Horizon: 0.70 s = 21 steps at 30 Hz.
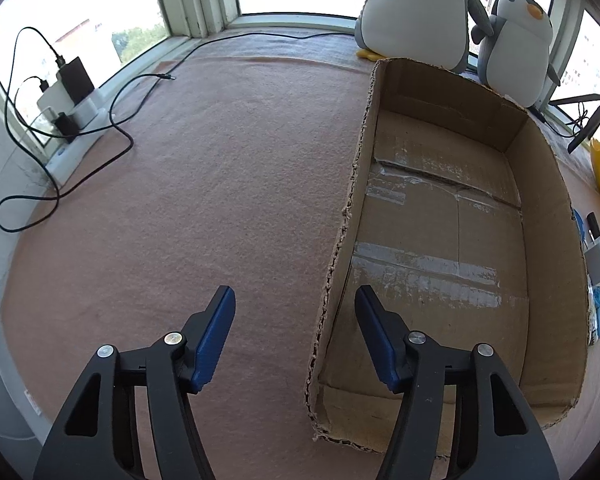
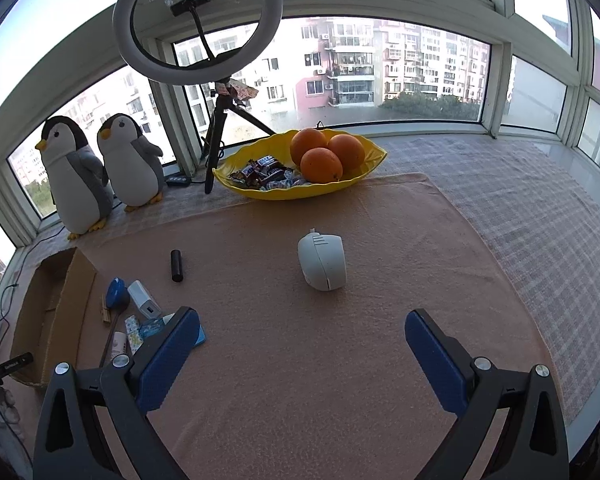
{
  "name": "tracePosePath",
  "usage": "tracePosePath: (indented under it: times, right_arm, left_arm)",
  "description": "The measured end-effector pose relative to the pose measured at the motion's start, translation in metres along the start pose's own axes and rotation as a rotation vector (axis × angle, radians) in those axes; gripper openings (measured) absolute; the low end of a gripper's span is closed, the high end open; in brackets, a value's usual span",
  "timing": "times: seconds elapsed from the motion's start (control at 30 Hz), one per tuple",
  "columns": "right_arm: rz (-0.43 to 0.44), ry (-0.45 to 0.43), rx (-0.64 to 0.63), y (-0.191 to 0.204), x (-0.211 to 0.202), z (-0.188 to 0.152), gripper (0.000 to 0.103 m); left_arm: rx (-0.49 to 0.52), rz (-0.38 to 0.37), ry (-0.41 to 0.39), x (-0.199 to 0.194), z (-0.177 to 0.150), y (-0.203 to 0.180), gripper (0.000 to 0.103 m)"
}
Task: Organize rigid objects
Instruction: 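Move the right tool toward the white round dome device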
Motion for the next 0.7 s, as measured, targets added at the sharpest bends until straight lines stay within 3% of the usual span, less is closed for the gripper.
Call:
tracePosePath:
  times: [0.27,0.53,0.7]
  right_arm:
    - [-0.014,0.012,-0.001,-0.008,0.018,0.001,0.101]
    - [-0.047,-0.004,-0.023,-0.019,0.04,0.009,0.101]
    - [-0.047,0.045,-0.057,-0.02,0.071,0.012,0.093]
  left_arm:
    - [-0.003,-0.005,0.021,0.007,-0.003,0.0,0.044]
    - [0.013,-0.004,0.012,0.007,-0.004,-0.005,0.04]
    - [0.025,-0.001,0.009,0.007,-0.004,-0.006,0.037]
Point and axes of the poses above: each gripper's, at about its wrist camera, not at the fingertips, and x roughly the way its jaws point, y to its left, z to its top, the point moved 4 cm from there along x, roughly the way its jaws point, and after that the axes turned 13 degrees about -x, right-handed, at the moved point
